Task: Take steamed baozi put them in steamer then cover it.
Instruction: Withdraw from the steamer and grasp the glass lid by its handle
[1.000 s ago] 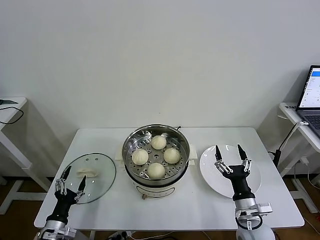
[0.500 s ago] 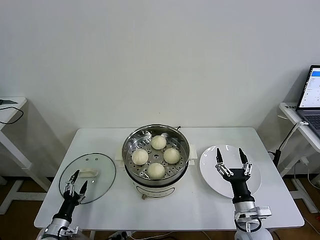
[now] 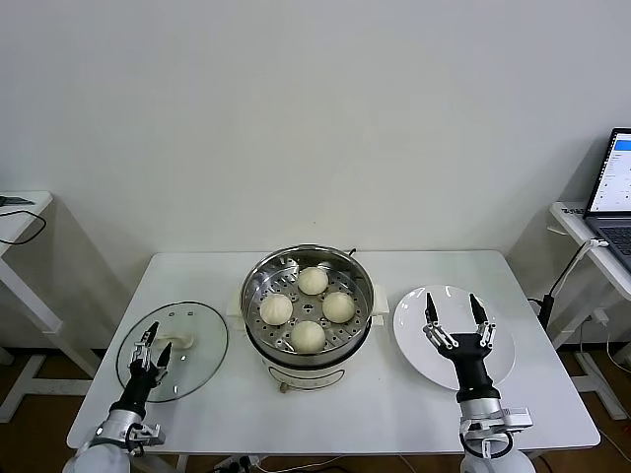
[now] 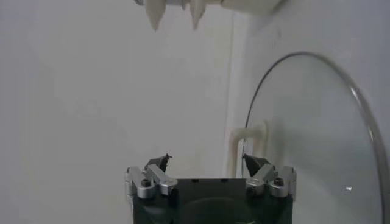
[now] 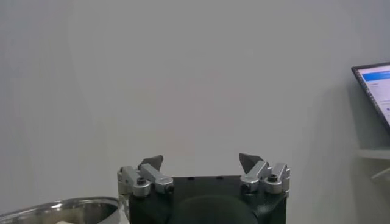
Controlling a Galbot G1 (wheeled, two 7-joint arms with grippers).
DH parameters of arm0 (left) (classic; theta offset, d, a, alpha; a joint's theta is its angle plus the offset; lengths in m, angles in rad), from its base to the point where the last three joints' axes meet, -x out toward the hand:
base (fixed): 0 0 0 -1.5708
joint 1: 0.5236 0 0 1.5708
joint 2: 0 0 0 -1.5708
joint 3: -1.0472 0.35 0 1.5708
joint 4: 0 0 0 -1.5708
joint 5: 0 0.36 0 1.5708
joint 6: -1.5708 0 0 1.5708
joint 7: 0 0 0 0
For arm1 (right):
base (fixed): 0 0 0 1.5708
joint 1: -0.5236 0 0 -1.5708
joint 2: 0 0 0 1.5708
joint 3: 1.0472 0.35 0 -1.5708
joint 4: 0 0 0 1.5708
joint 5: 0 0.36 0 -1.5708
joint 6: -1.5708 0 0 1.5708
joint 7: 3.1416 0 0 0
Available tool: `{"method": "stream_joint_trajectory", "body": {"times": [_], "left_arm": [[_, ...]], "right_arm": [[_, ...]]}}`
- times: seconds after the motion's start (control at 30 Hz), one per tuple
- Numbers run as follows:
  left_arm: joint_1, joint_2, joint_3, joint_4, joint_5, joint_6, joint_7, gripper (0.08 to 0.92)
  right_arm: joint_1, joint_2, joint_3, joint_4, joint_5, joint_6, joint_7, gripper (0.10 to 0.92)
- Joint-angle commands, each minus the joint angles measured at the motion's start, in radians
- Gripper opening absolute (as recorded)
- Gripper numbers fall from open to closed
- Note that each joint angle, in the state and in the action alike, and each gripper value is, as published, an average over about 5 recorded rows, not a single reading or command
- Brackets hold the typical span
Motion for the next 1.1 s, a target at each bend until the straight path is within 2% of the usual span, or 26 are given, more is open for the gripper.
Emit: {"method": "stream_joint_trajectory", "body": {"times": [0.03, 0.6, 0.67, 1.1], "left_arm": [[-0.074, 0.005, 0.003, 0.076, 0.037, 0.01, -0.009, 0.823], [-0.122, -0.002, 0.029, 0.1, 0.044, 0.031, -0.012, 0.823], [-0.125, -0.005, 0.03, 0.107, 0.046, 0.03, -0.014, 0.803], [-0.139, -0.014, 0.03, 0.152, 0.081, 0.024, -0.032, 0.446]], "right_arm": [[0.0, 0.004, 0.0, -0.005, -0.005, 0.002, 0.001, 0.823], [0.013, 0.011, -0.005, -0.031, -0.024, 0.009, 0.0, 0.823], [0.015, 0.011, -0.005, -0.034, -0.025, 0.01, 0.0, 0.823], [0.02, 0.016, -0.007, -0.058, -0.038, 0.023, -0.002, 0.823]]}}
